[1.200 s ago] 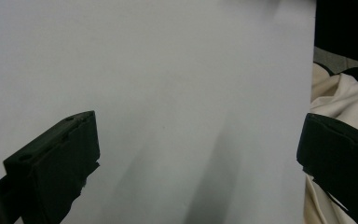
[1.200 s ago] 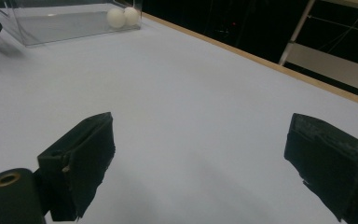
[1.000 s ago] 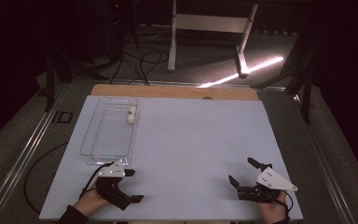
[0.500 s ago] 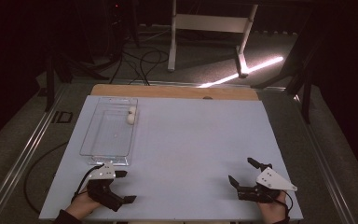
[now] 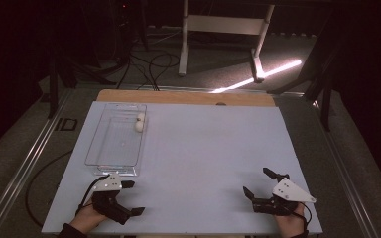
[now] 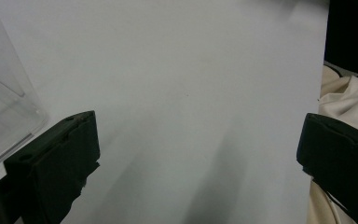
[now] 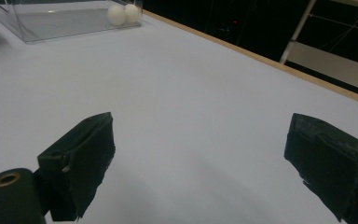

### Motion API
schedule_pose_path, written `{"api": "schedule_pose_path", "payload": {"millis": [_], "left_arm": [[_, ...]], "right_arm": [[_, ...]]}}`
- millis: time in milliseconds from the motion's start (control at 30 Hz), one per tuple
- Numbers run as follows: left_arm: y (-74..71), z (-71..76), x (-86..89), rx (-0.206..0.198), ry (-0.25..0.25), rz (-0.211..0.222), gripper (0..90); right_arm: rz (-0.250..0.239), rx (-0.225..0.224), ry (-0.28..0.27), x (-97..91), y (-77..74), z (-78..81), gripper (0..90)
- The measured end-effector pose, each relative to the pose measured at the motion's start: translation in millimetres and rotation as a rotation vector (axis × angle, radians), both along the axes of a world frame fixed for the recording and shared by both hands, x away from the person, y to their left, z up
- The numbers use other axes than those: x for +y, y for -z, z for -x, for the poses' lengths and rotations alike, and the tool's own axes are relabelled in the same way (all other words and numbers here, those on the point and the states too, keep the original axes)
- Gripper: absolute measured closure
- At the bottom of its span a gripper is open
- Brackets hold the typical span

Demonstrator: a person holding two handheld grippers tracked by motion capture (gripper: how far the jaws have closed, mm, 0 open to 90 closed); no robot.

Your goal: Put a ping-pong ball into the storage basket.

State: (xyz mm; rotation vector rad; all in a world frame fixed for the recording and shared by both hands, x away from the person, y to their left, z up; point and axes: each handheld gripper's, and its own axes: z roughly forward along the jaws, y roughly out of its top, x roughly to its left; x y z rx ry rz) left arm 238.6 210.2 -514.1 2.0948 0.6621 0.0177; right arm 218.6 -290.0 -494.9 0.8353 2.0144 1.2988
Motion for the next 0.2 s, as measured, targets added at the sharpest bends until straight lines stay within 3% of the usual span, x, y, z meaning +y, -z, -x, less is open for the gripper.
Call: {"api": "schedule_pose_path", "payload": {"millis": [200], "left_arm": [[0.0,0.0,-1.3,0.0,0.006,0.0,0.3]], "right_arm": [[0.001,0.006,0.001,0.1,0.2,-0.2,8.4]]}}
